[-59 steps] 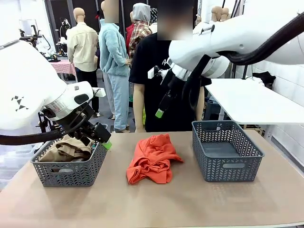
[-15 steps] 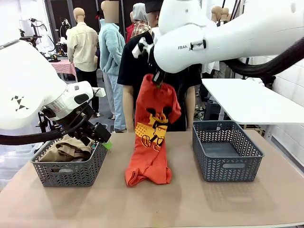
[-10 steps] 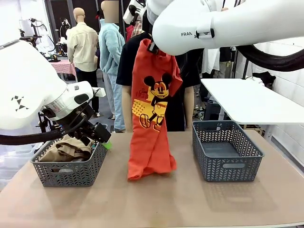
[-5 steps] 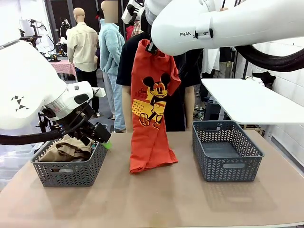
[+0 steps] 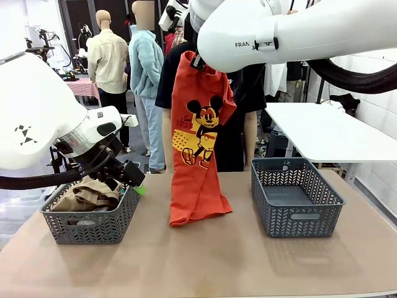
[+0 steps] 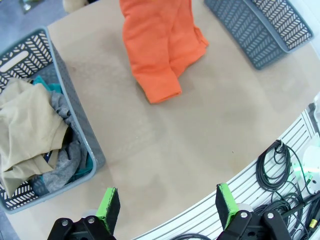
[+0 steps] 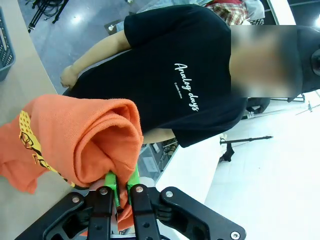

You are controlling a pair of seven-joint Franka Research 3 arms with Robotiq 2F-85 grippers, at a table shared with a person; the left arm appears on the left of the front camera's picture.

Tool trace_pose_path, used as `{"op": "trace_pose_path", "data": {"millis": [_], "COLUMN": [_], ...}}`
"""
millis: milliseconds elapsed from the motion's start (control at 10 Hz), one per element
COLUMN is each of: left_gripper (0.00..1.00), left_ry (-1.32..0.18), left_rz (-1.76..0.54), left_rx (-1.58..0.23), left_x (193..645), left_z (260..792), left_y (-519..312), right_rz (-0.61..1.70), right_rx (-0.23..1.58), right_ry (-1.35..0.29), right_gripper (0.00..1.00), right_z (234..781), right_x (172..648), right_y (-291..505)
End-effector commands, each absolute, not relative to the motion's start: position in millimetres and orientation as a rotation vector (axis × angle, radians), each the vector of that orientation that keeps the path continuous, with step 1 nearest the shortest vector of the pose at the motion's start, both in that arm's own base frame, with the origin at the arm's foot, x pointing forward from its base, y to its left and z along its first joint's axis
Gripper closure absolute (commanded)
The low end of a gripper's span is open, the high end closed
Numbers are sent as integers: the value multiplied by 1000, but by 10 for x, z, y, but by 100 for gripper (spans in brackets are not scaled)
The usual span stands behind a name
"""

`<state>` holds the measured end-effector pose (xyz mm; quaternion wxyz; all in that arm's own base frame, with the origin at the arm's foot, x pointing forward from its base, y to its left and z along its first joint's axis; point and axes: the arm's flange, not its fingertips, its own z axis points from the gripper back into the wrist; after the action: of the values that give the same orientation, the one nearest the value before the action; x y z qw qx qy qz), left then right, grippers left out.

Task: Sort the tops and bottoms.
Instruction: Lift clothes from the center of the table with your right hand, then sort the clothes according to human instructions.

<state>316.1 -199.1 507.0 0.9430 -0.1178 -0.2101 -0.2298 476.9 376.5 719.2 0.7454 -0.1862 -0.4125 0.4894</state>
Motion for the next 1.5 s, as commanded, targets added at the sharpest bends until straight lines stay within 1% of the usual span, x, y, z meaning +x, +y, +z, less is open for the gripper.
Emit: {"op": "trace_pose_path", "data": {"millis": [0, 1400], "left_gripper": [0, 0], "left_ry": [-424, -424], "left_rz": [-470, -470], "left_rx": [-246, -246], "left_x": [3151, 3151], "left_z": [5061, 5061], "left_y": [-1986, -1986], "right_rz": [1068, 1068], "right_rx": [-417, -417], "right_ry": [-910, -910], "right_gripper": [100, 100], "right_z": [7227, 7227], "right_x": [4761, 4761], "right_y": [3747, 3747]}}
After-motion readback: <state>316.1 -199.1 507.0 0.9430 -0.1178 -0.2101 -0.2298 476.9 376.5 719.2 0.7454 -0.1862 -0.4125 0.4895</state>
